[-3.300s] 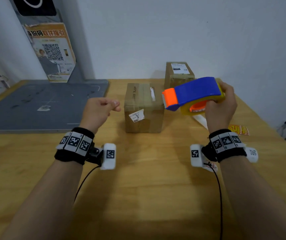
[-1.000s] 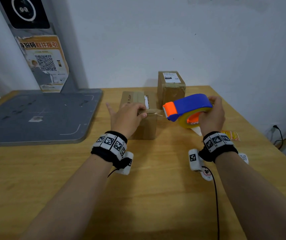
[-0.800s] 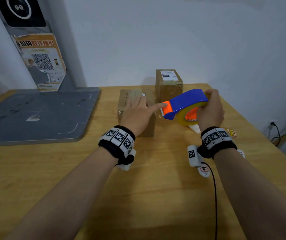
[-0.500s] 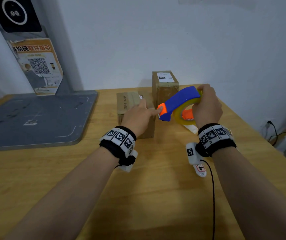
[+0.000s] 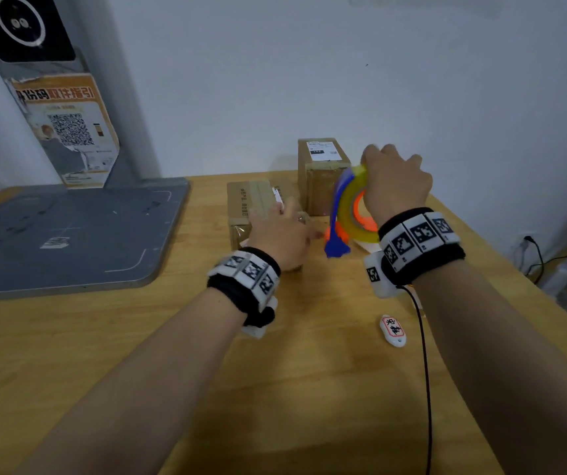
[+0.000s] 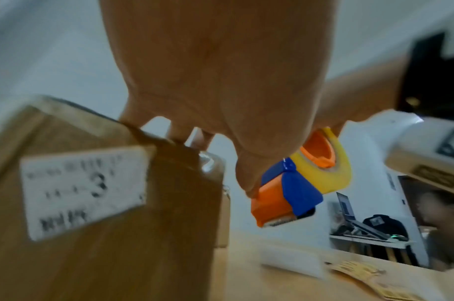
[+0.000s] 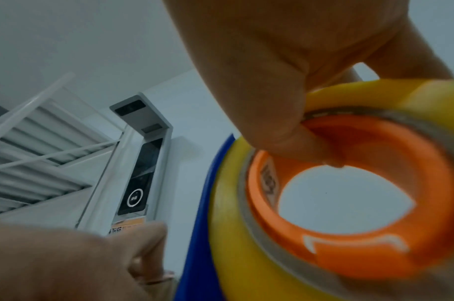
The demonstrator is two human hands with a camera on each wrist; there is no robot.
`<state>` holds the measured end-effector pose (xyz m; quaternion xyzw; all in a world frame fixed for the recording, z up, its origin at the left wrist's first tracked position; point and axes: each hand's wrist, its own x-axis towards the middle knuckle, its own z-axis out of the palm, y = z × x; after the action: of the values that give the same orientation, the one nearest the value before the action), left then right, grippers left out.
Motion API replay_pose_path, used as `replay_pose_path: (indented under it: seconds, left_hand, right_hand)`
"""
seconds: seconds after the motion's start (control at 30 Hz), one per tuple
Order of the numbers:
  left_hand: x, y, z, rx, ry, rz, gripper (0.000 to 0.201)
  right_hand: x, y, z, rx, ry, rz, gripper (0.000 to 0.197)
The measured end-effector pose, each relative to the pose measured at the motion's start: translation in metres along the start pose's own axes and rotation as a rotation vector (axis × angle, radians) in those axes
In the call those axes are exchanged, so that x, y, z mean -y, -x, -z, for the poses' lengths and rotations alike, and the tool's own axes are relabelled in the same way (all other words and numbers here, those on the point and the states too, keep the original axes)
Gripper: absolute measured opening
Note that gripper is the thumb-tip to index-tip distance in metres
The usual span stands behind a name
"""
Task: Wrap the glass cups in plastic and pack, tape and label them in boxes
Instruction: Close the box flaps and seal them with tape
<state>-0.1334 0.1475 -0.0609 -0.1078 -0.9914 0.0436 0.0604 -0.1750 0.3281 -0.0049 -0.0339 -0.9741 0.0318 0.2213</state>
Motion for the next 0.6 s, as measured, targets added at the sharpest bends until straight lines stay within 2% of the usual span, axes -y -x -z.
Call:
replay_pose_path:
  seconds: [0.03,0.13,0.23,0.37,0.43,0.5,0.6]
  left_hand:
    - [-0.004,0.000,-0.001,0.005,-0.024,0.013,0.043]
    - [-0.001,-0.005,0.007,0.030,0.117,0.025,0.044]
    - [0.008,-0.005,0.011,0.092,0.169,0.008,0.060]
    - [0.009,-0.008,0.010,0.090,0.198,0.020,0.078]
    - [0.010,-0.008,0.013,0.069,0.253,0.029,0.083]
    - [0.013,-0.005,0.015,0.008,0.354,0.039,0.081]
    - [0.027,0.006,0.017,-0.221,0.694,0.148,0.078]
  right_hand:
    - [0.000,0.000,-0.002,0.044,0.011,0.009,0.048]
    - [-0.012,-0.004,-0.010,0.171,-0.006,-0.023,0.043]
    - [-0.034,-0.006,-0.019,0.270,0.024,-0.049,0.035]
    - [-0.047,0.002,-0.040,0.413,0.002,-0.075,0.009]
    - [-0.045,0.008,-0.053,0.493,-0.040,-0.063,0.010]
    - [-0.039,0.014,-0.063,0.557,-0.102,-0.054,0.021]
    - [-0.033,0.018,-0.069,0.609,-0.172,-0.035,0.032]
